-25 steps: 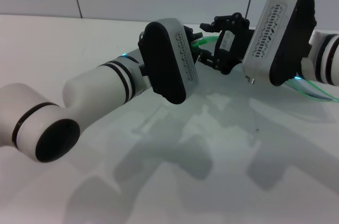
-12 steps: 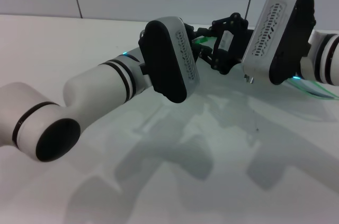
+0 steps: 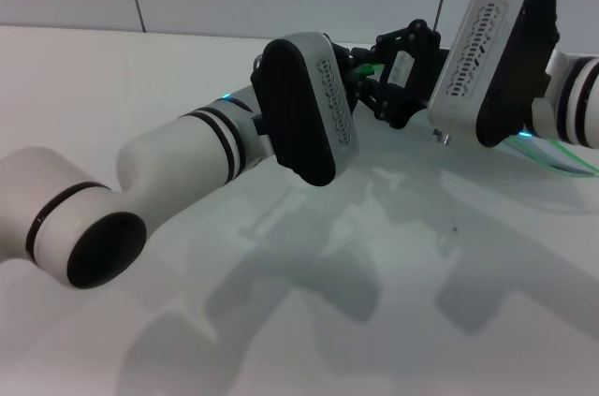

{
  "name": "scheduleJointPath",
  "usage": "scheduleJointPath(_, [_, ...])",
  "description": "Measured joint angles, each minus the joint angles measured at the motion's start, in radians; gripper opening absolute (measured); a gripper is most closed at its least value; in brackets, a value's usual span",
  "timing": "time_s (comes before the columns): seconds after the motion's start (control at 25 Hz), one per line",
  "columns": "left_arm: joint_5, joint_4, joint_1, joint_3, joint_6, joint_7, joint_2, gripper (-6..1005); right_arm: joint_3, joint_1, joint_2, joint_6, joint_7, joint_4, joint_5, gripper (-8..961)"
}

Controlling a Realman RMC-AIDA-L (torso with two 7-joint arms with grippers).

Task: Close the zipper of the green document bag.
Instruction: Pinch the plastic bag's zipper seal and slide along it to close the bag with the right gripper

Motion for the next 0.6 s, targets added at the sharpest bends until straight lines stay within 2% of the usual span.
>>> scheduleJointPath(0.6, [0.002, -0.008, 0.001, 0.001, -0.003, 0.0, -0.001, 55, 0.008, 0.013, -0.001, 0.001, 0.004, 0.028, -0.023, 258])
